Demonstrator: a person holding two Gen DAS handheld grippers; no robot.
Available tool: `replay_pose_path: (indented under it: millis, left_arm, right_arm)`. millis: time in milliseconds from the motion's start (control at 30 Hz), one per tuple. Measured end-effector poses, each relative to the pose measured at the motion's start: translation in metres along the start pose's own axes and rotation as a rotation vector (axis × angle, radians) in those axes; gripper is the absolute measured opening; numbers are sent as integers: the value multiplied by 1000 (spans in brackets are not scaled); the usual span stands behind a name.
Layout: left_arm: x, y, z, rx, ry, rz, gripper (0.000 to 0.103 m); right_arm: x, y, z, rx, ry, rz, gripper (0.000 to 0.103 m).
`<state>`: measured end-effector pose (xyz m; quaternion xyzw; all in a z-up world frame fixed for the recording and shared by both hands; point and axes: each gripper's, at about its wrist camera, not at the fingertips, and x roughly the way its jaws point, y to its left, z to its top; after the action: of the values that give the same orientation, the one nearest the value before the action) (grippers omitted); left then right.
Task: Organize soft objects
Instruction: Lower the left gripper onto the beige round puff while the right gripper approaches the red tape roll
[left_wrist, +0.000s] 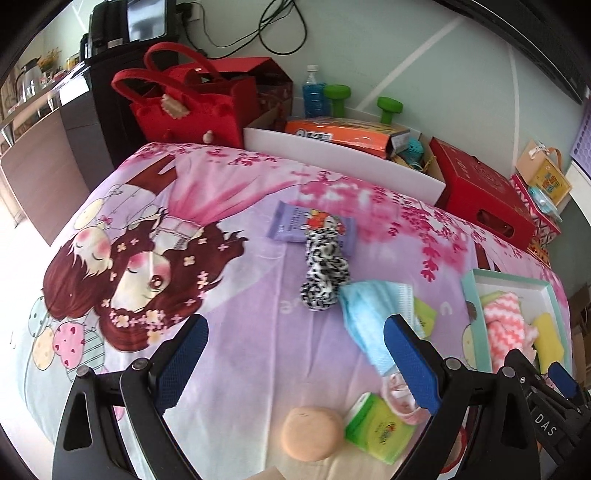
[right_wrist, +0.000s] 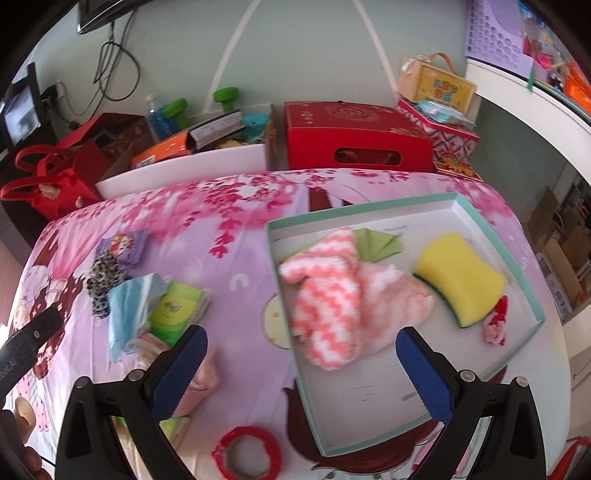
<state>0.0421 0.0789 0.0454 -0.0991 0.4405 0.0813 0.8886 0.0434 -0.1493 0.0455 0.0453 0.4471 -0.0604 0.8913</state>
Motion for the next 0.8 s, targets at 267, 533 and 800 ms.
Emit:
replay_pose_path:
  millis: [267,533,800]
  left_arm:
    - [4,17,-14,-2,47,-1,96]
    - [12,20,-36,17,109,-36,96]
    - [26,17,-55,7,212,-120,96]
  right_arm:
    - [-1,20,-9,-33,17,48,103]
    - [-7,23,-26,-38,37,61,103]
    - [-4,31,-55,-85,100,55,103]
